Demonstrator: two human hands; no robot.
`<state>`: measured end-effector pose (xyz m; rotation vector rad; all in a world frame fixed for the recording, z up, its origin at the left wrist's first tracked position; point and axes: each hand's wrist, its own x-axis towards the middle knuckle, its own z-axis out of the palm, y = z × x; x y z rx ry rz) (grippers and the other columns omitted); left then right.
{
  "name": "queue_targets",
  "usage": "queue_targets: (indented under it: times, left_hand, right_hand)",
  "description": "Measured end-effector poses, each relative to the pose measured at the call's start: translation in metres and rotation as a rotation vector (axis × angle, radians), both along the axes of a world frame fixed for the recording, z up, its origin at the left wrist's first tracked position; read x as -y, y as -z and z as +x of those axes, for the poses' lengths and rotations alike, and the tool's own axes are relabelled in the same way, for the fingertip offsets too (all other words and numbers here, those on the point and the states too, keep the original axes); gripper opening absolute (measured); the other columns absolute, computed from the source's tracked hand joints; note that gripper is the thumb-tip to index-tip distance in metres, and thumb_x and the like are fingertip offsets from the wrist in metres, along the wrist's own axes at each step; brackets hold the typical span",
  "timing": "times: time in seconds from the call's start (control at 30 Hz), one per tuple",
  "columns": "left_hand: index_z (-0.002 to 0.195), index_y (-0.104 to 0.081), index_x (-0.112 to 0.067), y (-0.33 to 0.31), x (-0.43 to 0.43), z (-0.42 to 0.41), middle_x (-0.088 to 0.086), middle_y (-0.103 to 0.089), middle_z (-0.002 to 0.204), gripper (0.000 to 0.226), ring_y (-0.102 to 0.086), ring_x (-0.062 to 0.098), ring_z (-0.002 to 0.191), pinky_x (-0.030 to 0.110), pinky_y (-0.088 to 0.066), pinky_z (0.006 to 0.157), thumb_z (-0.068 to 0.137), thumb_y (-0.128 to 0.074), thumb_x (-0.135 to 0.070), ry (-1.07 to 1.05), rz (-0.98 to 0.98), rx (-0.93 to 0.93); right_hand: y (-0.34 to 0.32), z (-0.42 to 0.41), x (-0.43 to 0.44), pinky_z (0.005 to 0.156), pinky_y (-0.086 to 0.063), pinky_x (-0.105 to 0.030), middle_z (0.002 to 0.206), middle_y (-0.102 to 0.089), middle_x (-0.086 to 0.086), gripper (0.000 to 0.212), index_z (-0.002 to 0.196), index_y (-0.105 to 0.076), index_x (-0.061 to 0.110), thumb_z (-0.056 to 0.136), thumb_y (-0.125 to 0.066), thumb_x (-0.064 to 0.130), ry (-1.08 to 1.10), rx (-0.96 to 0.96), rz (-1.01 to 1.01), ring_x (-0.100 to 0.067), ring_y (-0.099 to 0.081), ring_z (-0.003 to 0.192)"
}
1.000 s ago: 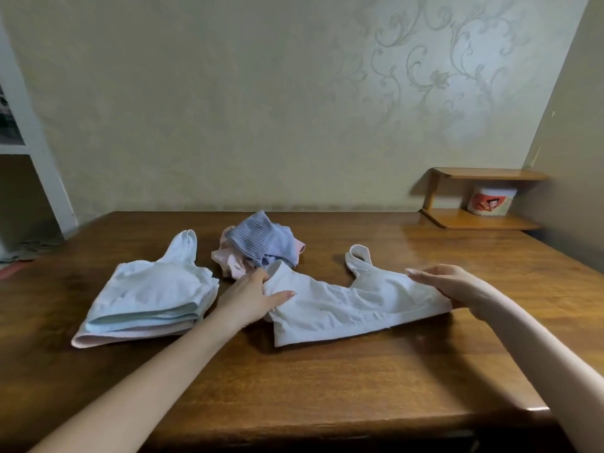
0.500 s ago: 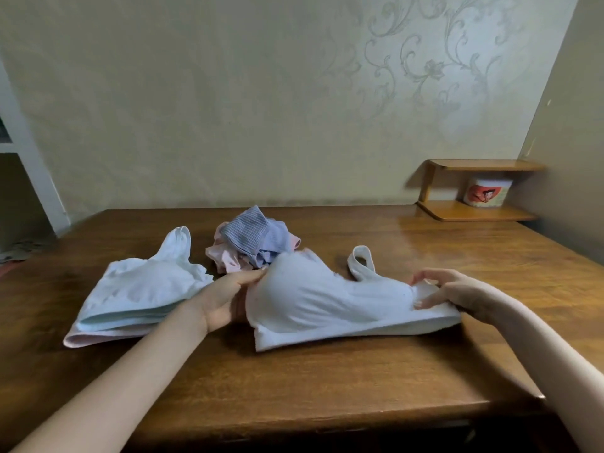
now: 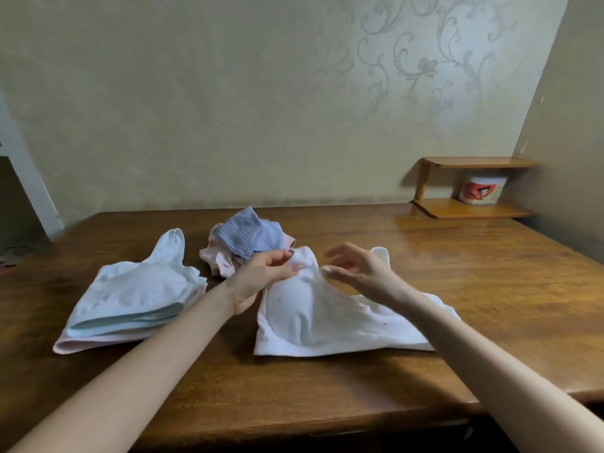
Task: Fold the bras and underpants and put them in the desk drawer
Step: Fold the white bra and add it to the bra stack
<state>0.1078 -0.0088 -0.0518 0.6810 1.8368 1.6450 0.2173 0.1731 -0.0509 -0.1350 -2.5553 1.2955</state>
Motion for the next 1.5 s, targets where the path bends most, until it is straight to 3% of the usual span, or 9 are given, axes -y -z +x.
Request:
queue_targets:
  times: [0.2, 0.37, 0.5, 0.67, 0.87, 1.1, 1.23, 1.33, 1.5]
  left_hand:
    - [0.093, -0.065, -0.010, -0.012, 0.009, -0.007, -0.005, -0.056, 0.111, 0.011, -0.052, 0.005, 0.111, 0.011, -0.044, 0.089, 0.082, -0.068, -0.011, 0.123, -0.002, -0.307]
    - [0.112, -0.054, -0.013, -0.009, 0.000, -0.021, 0.003, -0.061, 0.113, 0.028, -0.057, 0.019, 0.108, 0.026, -0.048, 0.085, 0.089, -0.060, -0.028, -0.269, -0.064, -0.403]
    - [0.105, -0.057, -0.010, 0.004, 0.010, -0.013, 0.001, -0.062, 0.105, 0.023, -0.059, 0.016, 0.099, 0.025, -0.050, 0.076, 0.088, -0.059, -0.024, -0.539, -0.080, -1.013]
    - [0.125, -0.047, -0.034, 0.032, 0.013, 0.024, -0.005, -0.044, 0.137, 0.043, -0.034, 0.011, 0.129, 0.029, -0.020, 0.108, 0.087, -0.046, -0.054, 0.258, -0.312, -1.483]
    - [0.127, -0.050, -0.036, 0.038, 0.004, 0.028, -0.006, -0.042, 0.140, 0.043, -0.032, 0.011, 0.132, 0.039, -0.015, 0.116, 0.088, -0.040, -0.052, 0.354, -0.382, -1.527]
    - [0.135, -0.049, -0.014, 0.037, -0.091, 0.068, 0.005, -0.048, 0.142, 0.053, -0.037, 0.022, 0.136, 0.039, -0.019, 0.113, 0.087, -0.029, -0.026, 0.659, -0.246, -1.620]
    - [0.139, -0.044, -0.017, 0.051, -0.117, 0.070, 0.003, -0.044, 0.146, 0.056, -0.028, 0.025, 0.140, 0.048, -0.006, 0.116, 0.090, -0.020, -0.032, 0.724, -0.237, -1.722]
    - [0.143, -0.038, -0.021, 0.054, -0.113, 0.072, -0.002, -0.035, 0.151, 0.060, -0.014, 0.020, 0.146, 0.045, 0.012, 0.116, 0.089, -0.015, -0.034, 0.748, -0.187, -1.679]
    - [0.142, -0.040, -0.022, 0.048, -0.110, 0.077, -0.004, -0.036, 0.151, 0.058, -0.013, 0.017, 0.146, 0.041, 0.020, 0.114, 0.087, -0.021, -0.027, 0.751, -0.141, -1.665]
  right_hand:
    - [-0.001, -0.039, 0.001, 0.065, -0.041, -0.023, 0.091, -0.061, -0.010, 0.069, 0.108, -0.066, 0.003, 0.076, -0.058, 0.064, -0.170, 0.183, -0.584, -0.018, -0.055, 0.076]
    - [-0.001, -0.074, 0.009, 0.088, -0.035, -0.036, 0.108, -0.059, -0.012, 0.047, 0.115, -0.062, 0.010, 0.081, -0.063, 0.043, -0.247, 0.134, -0.778, -0.025, -0.048, 0.097]
    - [-0.002, -0.092, 0.010, 0.071, -0.040, -0.027, 0.087, -0.056, 0.001, 0.014, 0.096, -0.061, 0.019, 0.089, -0.059, 0.032, -0.216, 0.135, -0.855, -0.015, -0.050, 0.075]
    - [0.008, -0.099, 0.005, 0.053, -0.043, -0.018, 0.083, -0.058, 0.001, 0.018, 0.107, -0.061, 0.017, 0.089, -0.061, 0.018, -0.050, 0.169, -0.438, -0.010, -0.052, 0.064]
    - [-0.012, -0.080, -0.066, 0.071, -0.055, -0.034, 0.088, -0.070, -0.004, 0.019, 0.095, -0.066, 0.015, 0.085, -0.063, 0.031, 0.495, -0.023, 0.187, -0.020, -0.065, 0.077]
    - [0.002, -0.051, -0.096, 0.058, -0.042, -0.025, 0.069, -0.064, 0.000, 0.051, 0.073, -0.064, 0.012, 0.073, -0.066, 0.062, 0.534, 0.519, 0.512, -0.019, -0.060, 0.064]
    - [0.015, -0.051, -0.105, 0.056, -0.040, -0.024, 0.069, -0.056, -0.003, 0.019, 0.069, -0.065, 0.011, 0.079, -0.071, 0.027, 0.441, 0.280, 0.005, -0.022, -0.055, 0.068]
    - [0.006, -0.046, -0.121, 0.068, -0.044, -0.027, 0.094, -0.065, -0.012, 0.026, 0.097, -0.071, 0.006, 0.078, -0.071, 0.023, 0.323, 0.094, -0.490, -0.025, -0.058, 0.088]
    - [-0.004, -0.040, -0.140, 0.069, -0.044, -0.024, 0.085, -0.059, -0.004, 0.005, 0.085, -0.064, 0.013, 0.087, -0.063, 0.017, 0.270, -0.003, -0.576, -0.017, -0.056, 0.078]
